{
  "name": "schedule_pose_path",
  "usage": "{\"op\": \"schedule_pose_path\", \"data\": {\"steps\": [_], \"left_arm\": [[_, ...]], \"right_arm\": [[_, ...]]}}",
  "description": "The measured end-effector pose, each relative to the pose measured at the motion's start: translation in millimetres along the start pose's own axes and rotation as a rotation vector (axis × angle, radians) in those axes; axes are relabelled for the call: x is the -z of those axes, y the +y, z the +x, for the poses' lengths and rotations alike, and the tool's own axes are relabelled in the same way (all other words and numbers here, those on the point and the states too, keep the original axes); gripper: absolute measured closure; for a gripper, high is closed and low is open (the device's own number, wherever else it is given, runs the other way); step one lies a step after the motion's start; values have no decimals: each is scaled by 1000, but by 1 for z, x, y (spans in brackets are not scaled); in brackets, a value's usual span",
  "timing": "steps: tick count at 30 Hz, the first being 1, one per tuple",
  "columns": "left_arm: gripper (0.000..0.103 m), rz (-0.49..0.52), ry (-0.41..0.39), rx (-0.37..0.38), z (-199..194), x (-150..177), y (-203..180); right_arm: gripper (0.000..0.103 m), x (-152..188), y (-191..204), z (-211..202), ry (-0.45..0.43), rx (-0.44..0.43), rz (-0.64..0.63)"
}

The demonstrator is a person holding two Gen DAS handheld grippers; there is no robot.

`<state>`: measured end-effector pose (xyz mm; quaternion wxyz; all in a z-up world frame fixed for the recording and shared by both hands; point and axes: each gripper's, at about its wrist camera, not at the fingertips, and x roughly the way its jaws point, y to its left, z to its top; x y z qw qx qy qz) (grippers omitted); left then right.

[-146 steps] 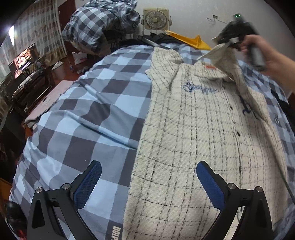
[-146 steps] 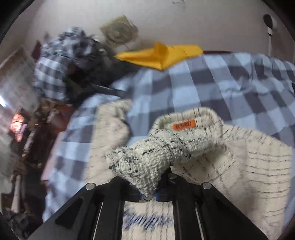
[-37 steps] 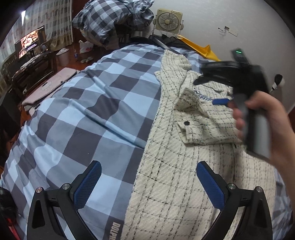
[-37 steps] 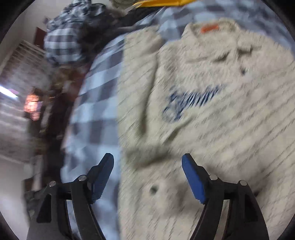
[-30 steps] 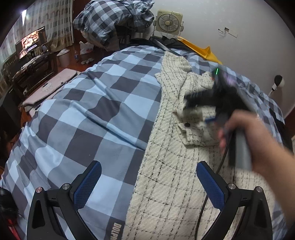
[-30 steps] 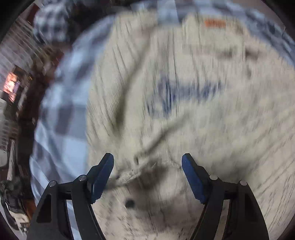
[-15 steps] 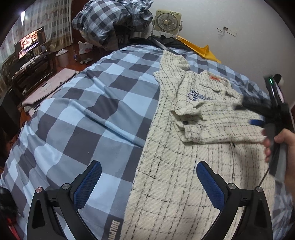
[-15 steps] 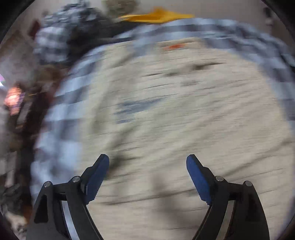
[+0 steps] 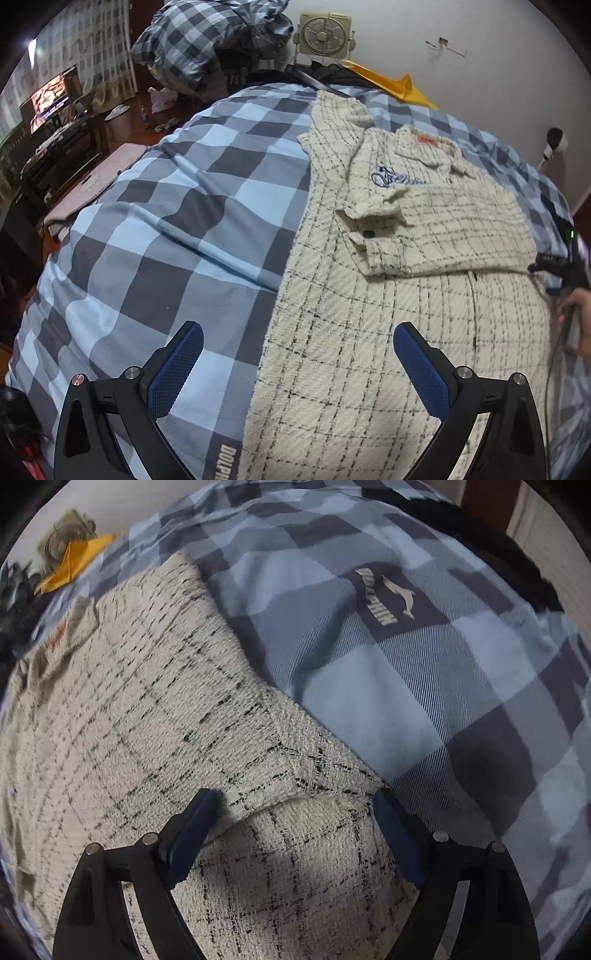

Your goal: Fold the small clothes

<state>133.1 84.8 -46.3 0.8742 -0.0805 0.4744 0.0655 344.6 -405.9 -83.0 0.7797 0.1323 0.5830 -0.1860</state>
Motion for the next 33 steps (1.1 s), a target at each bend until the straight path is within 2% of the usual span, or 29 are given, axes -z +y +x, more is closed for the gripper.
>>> {"op": "schedule_pose_path", "data": {"steps": [1,3,4,6,8,10,11,15,17,20,24,27,28,29,30,33], "left_arm": [[0,11,-2,-3,0,1,-2],[0,23,-4,-6,-1,2,-3],[0,27,-8,-7,-2,3,-4],[0,37,-17,-16,-5,4,-5],[0,49,-25,-23,-7,6,-7],[0,56,-38,-22,-11,8,-8],[0,59,-42,-18,-13,9,-8],[0,81,-41,-14,-20,17,-8],[0,112,-31,11,-25,22,-10],[0,174,-8,41,-32,24,-16],[0,232,38,28,-27,6,-31],[0,336,52,-43,-22,-31,-53],[0,345,51,-50,-21,-41,-55],[0,352,57,-48,-19,-64,-60],[0,348,62,-41,-16,-75,-61],[0,245,92,14,6,-141,-54]], "right_arm": [[20,1,4,-7,1,30,-22],[20,10,23,-43,-82,70,-70],[20,24,32,-72,-165,53,-104],[20,57,49,-119,-244,-14,-175],[20,93,68,-152,-217,-150,-229],[20,136,74,-186,-161,-339,-236],[18,154,74,-198,-137,-407,-234],[18,229,76,-220,-76,-618,-236],[18,239,85,-206,-90,-613,-258],[18,239,96,-174,-103,-463,-319],[18,225,94,-155,-54,-471,-269],[18,222,88,-162,-13,-585,-201],[18,229,88,-170,-1,-614,-193],[18,229,89,-167,23,-641,-180],[18,233,89,-167,35,-649,-171],[18,239,92,-161,68,-646,-171]]}}
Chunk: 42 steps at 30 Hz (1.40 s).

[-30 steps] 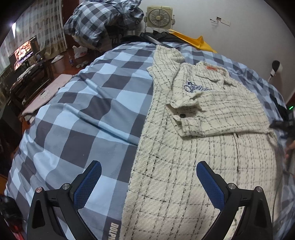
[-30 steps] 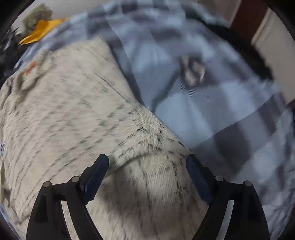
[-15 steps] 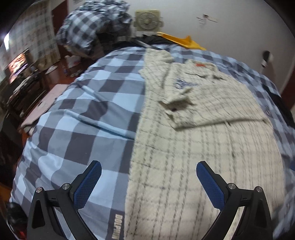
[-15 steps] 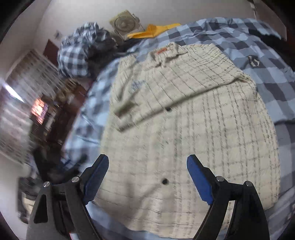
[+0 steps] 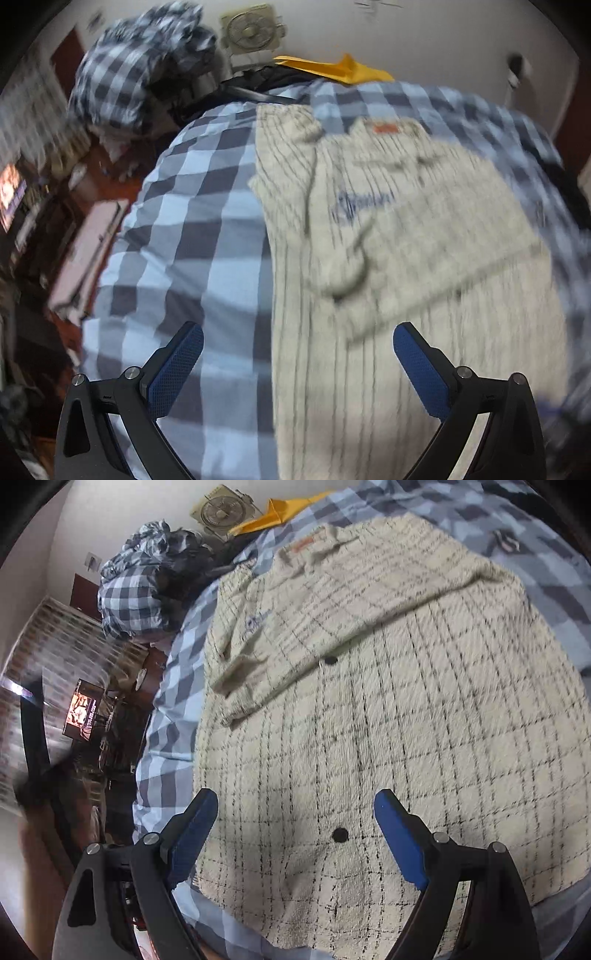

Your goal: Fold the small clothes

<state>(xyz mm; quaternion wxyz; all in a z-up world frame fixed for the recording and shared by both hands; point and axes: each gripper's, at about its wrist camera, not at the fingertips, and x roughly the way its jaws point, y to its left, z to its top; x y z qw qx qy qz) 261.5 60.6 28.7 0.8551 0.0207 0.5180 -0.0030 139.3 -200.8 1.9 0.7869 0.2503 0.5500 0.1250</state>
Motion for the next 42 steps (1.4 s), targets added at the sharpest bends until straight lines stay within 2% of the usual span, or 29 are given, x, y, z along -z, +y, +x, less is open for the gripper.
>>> {"op": "schedule_pose_path", "data": {"steps": [3,6,10,12,14,19,23,24,26,28,29,30,32,37,39,41,42], "left_arm": [[0,-102,-6,60,30,-51,29],[0,-218,-35,81,71,-91,61],[0,-387,-30,134,141,-127,95],[0,-415,-18,152,170,-135,99],[0,-397,-32,167,200,-149,96],[0,-297,-63,82,250,-188,86],[0,-286,-81,102,284,-219,85],[0,-267,-80,87,290,-225,81],[1,-241,-25,66,307,-235,71],[17,-238,54,97,325,-240,64],[32,-250,107,104,333,-240,62],[50,-272,102,96,331,-238,61],[85,-325,81,164,316,-236,62],[91,-389,-54,170,248,-226,72],[91,-447,-103,142,213,-216,85],[91,-571,-178,137,169,-194,105],[91,-648,-241,141,142,-180,115]], "right_arm": [[18,1,1,10,41,4,-12],[18,-1,0,17,55,19,-14],[18,-13,-8,27,33,75,6],[18,-17,-11,32,22,104,-3],[18,-19,-14,35,-5,145,-14],[18,-20,-23,31,-36,177,13],[18,-22,-18,26,-82,213,-21],[18,-23,-16,26,-101,242,-39],[18,-26,-17,28,-126,273,-60],[18,-27,-20,33,-131,298,-57],[18,-27,-23,35,-129,298,-53],[18,-27,-25,38,-123,304,-49],[18,-27,-25,39,-126,318,-55],[18,-26,-17,20,-207,324,-85],[19,-24,-13,11,-235,312,-97],[18,-22,-11,0,-268,299,-103],[18,-21,-10,-7,-287,286,-103]]}}
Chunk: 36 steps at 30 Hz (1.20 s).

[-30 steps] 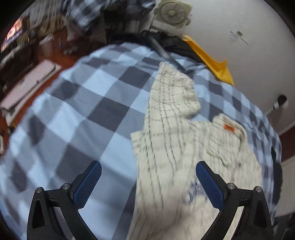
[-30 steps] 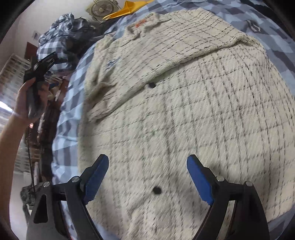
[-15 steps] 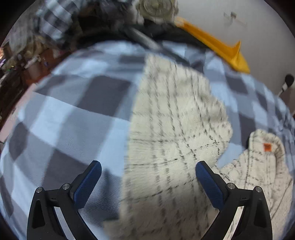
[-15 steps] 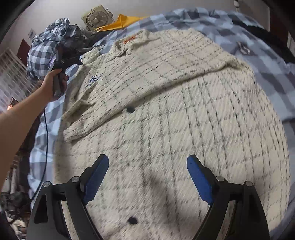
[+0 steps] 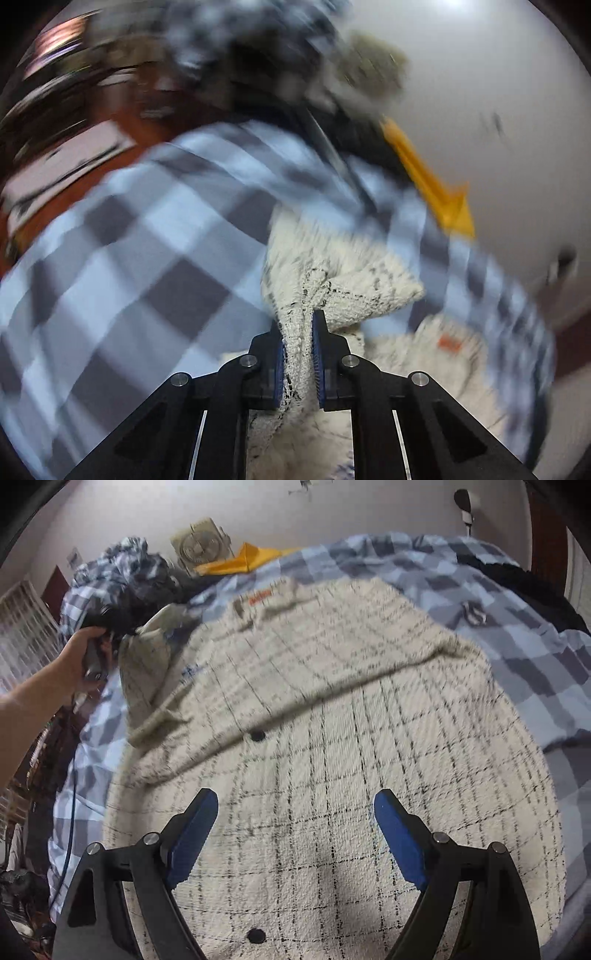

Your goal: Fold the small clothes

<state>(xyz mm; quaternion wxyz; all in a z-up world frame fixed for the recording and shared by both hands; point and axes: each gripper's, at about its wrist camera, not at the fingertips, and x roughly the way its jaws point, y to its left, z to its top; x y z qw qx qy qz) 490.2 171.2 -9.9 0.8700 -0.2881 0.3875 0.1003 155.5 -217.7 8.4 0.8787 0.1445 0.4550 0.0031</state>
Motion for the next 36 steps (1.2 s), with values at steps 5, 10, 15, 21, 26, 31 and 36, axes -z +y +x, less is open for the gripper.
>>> {"op": "schedule_pose_path", "data": {"steps": [5,10,15,21,26,31,36], "left_arm": [[91,-92,-278,35,-131,16,4],[90,290,-356,-35,-177,87,-84],[88,820,-119,41,-163,208,-174],[88,638,27,197,-225,272,-118],[88,621,110,55,-242,289,-42],[88,569,99,33,-243,284,11],[87,543,198,103,-235,273,38]], "right_arm": [[18,-8,-2,-18,-65,-54,54],[18,-16,-14,-26,-110,-53,124],[18,-26,-56,-40,-175,-8,290],[18,-32,-112,-54,-202,105,483],[18,-32,-102,-40,-121,57,462],[18,-24,-38,-19,-20,-23,148],[18,-3,3,-3,47,-35,-53]]}}
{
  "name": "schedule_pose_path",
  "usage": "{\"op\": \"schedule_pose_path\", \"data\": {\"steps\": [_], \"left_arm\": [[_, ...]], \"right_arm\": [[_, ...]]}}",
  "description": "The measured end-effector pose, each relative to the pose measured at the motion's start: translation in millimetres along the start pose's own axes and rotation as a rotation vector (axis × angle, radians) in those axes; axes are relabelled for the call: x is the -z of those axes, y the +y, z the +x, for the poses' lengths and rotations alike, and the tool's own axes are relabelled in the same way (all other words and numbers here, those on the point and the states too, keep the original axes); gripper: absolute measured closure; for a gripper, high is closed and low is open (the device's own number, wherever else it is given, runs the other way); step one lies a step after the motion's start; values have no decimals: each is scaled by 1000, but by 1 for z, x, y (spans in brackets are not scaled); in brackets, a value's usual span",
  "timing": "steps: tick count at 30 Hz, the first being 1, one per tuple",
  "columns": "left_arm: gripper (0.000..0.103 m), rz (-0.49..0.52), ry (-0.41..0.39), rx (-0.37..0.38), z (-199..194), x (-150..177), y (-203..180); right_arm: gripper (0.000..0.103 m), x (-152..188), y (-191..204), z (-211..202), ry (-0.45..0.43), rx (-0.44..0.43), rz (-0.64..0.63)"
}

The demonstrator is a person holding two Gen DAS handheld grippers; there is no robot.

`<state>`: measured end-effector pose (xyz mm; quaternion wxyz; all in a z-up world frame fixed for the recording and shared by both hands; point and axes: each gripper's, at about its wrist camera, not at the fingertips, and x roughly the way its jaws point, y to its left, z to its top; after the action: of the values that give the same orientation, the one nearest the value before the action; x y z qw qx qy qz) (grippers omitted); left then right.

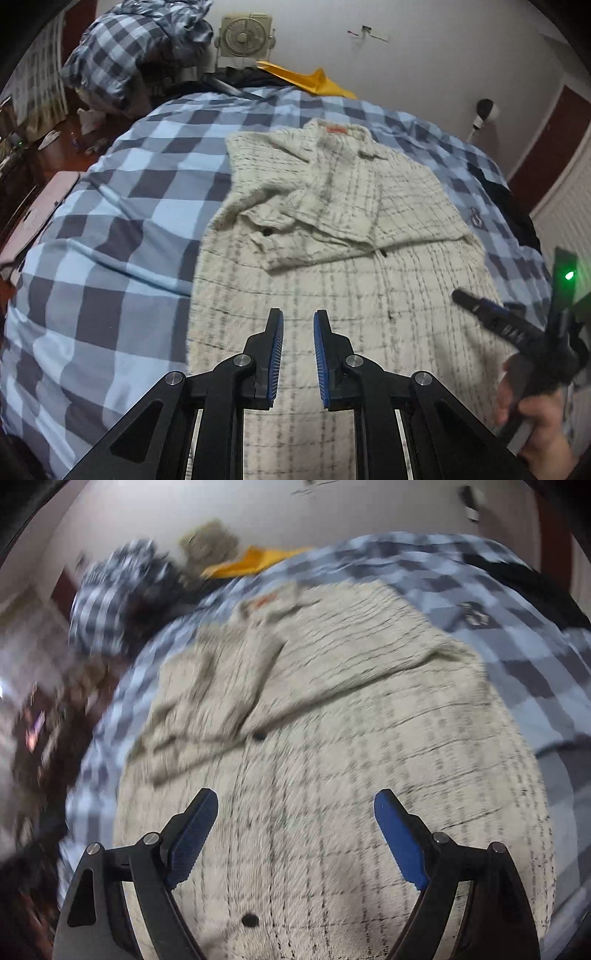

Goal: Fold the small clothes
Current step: 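Grasp the sleeve edge with the right tool and lift it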

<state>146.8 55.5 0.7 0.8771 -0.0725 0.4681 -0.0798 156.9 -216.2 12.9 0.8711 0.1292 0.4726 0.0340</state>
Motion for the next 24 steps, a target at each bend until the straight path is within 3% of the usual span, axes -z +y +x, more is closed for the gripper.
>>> {"op": "schedule_pose_path", "data": {"steps": [1,2,3,4,5,7,10,12,15,19,21,22,24], "left_arm": [[86,-13,-22,3,-3,-1,6],[74,-23,-18,20,-2,-1,10],[33,-34,-4,42,-2,3,13],[0,-64,27,97,2,3,18],[0,-115,63,186,8,3,25],[0,-156,84,227,13,6,28],[0,-128,78,187,12,6,22],[0,-88,84,98,13,6,19],[0,-106,102,12,17,8,27],[0,-200,117,38,18,9,47],[0,-256,117,64,16,9,58],[0,-270,111,71,13,9,61],[0,-290,87,80,8,11,65]], "right_arm": [[18,1,8,6,18,22,-32],[18,-3,19,15,43,33,-57],[18,-9,27,22,58,27,-74],[18,-19,40,32,79,18,-99],[18,-34,60,46,104,11,-133],[18,-53,87,68,148,-21,-168],[18,-83,124,115,215,-72,-153],[18,-94,142,143,243,-34,-154],[18,-98,157,182,323,49,-158],[20,-93,163,210,360,157,-197],[60,-93,160,198,311,109,-177],[86,-95,160,192,301,81,-165],[87,-103,153,170,270,11,-104]]}}
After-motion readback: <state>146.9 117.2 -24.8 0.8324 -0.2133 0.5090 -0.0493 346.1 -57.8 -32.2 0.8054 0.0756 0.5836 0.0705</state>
